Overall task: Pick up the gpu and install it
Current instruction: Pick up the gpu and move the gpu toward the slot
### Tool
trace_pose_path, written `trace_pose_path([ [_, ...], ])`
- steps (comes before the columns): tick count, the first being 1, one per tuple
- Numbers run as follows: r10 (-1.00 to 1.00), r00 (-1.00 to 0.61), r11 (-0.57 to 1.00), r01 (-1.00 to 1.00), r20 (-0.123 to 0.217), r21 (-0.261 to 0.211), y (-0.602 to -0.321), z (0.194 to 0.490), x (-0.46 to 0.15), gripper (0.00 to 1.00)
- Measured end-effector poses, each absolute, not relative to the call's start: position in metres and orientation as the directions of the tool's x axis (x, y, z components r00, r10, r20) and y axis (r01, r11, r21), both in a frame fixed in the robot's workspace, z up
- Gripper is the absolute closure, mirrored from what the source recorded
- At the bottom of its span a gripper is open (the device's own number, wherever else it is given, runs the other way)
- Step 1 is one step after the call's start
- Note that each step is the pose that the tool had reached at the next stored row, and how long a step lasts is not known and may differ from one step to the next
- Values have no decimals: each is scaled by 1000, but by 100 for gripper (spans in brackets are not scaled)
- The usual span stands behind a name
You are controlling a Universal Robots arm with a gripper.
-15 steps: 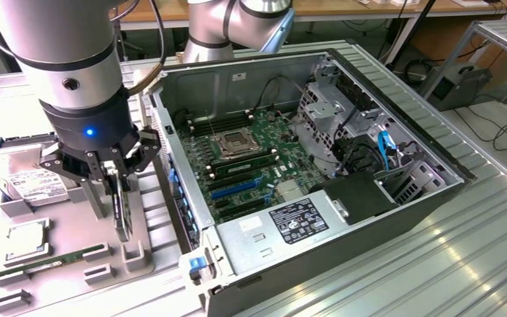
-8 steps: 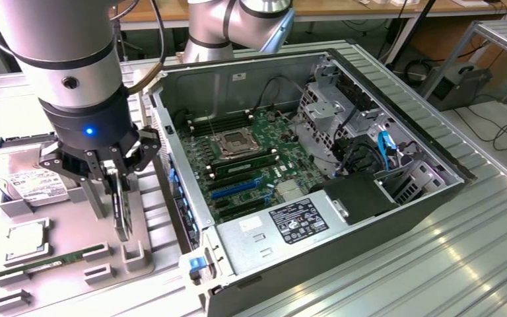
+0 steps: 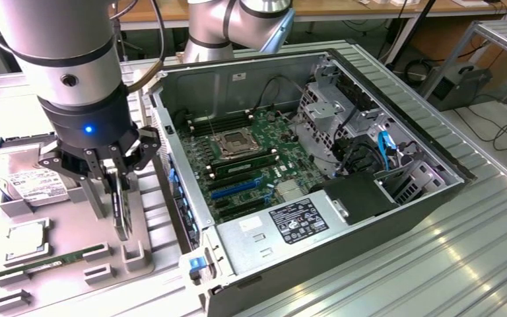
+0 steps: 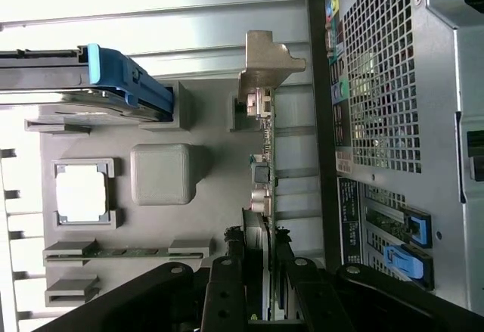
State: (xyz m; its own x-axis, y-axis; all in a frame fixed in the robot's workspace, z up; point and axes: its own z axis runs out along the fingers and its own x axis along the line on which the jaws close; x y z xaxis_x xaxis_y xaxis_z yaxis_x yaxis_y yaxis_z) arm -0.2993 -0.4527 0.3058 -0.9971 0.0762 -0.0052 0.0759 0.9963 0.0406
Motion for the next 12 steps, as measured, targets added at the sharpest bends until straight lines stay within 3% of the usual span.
trace_pose_path([
  [12, 76, -997, 996, 76, -5, 41, -453, 309, -299, 74],
])
